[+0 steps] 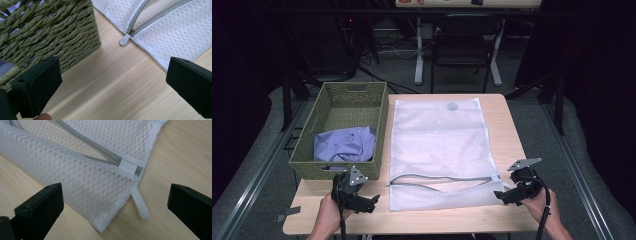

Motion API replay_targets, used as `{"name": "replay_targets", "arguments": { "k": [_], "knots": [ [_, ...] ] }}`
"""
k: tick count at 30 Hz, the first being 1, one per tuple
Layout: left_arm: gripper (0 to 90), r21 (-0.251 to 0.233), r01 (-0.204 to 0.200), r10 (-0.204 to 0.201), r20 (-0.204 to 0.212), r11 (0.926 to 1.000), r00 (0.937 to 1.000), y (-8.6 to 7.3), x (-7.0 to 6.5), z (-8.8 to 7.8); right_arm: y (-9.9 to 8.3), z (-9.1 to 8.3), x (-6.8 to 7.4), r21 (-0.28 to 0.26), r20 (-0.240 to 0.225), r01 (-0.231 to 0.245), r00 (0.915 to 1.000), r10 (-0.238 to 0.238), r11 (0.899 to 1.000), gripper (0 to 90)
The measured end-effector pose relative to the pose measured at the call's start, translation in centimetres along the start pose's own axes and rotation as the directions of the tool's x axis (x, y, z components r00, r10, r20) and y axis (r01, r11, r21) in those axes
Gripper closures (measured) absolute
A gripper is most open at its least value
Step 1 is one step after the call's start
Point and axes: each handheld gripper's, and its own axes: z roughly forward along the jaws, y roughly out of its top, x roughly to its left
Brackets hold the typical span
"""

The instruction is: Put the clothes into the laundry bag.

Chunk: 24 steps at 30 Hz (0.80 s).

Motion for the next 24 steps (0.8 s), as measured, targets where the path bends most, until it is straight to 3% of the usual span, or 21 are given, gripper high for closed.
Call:
{"name": "replay_targets", "arguments": {
  "k": [2, 12, 24],
  "knots": [
    [0.2, 0.0, 0.0, 0.0, -0.01, 1.0, 1.0, 0.0, 0.0, 0.2, -0.1, 0.0, 0.0, 0.001, -0.002, 0.0, 1.0, 0.0, 1.0, 0.4],
    [0.3, 0.018, 0.012, -0.012, 0.017, 0.9998, 0.9998, 0.5, -0.1, 0.7, -0.2, 0.3, -0.2, 0.0, -0.022, -0.013, 0.9997, 0.013, 1.0, 0.7],
    [0.3, 0.025, 0.041, -0.041, 0.025, 0.9989, 0.9988, 0.2, 0.5, 0.8, 0.9, 1.2, 0.0, 0.005, -0.038, 0.027, 0.9989, -0.027, 1.0, 0.4]
  ]
}}
